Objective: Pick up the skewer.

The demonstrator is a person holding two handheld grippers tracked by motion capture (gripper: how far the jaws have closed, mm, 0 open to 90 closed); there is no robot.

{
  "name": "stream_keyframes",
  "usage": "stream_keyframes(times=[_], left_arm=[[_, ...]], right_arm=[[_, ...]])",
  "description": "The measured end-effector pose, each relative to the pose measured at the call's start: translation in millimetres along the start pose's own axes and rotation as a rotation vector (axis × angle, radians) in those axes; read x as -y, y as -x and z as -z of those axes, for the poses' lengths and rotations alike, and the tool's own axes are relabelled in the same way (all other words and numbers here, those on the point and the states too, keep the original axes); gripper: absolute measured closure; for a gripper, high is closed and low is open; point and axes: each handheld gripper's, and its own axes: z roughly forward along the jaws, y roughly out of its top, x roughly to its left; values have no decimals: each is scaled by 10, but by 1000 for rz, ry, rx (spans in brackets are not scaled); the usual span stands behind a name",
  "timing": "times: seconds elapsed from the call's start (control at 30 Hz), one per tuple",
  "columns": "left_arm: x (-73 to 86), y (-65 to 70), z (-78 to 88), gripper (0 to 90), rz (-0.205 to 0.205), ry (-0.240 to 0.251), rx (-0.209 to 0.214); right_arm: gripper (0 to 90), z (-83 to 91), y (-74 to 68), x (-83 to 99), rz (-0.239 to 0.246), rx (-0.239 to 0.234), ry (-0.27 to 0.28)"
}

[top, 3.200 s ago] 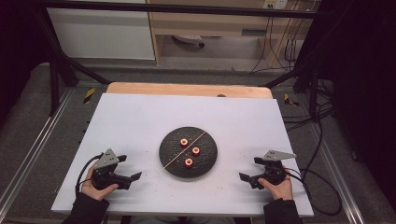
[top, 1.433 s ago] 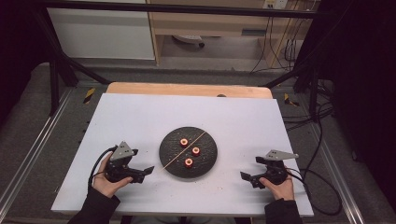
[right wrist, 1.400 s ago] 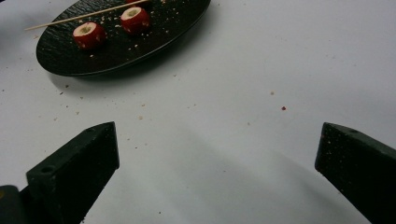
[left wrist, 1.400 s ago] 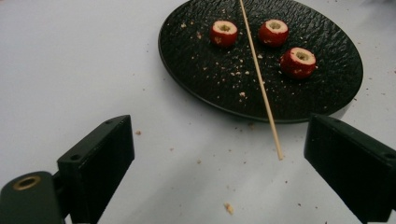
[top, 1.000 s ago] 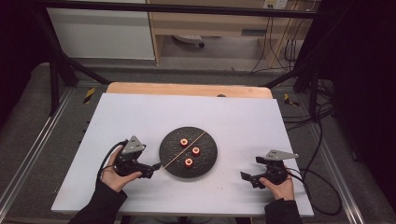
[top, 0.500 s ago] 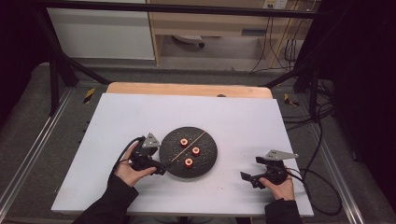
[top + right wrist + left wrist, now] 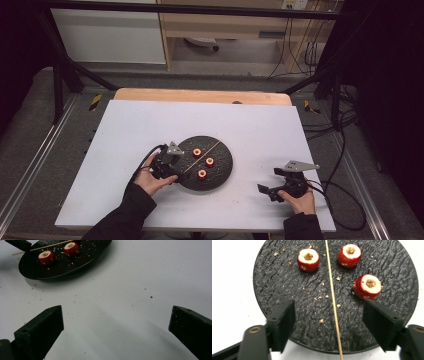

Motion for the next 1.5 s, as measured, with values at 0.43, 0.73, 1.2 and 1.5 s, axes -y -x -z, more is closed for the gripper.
stream_keyframes(times=[0.43,0.73,1.2,1.5], left_arm=[[-88,43,-87,580,-28,-88,12],[-140,66,-123,724,-39,-147,20],[-148,94,-145,876,-40,-155,-10],[-131,100,-112,880,-21,-128,-17]], right_arm=[[5,3,0,-1,-1,-3,2],[5,1,1,0,-1,-5,1],[5,7,-1,-1,-4,-9,1],[5,6,-3,0,-6,-7,1]])
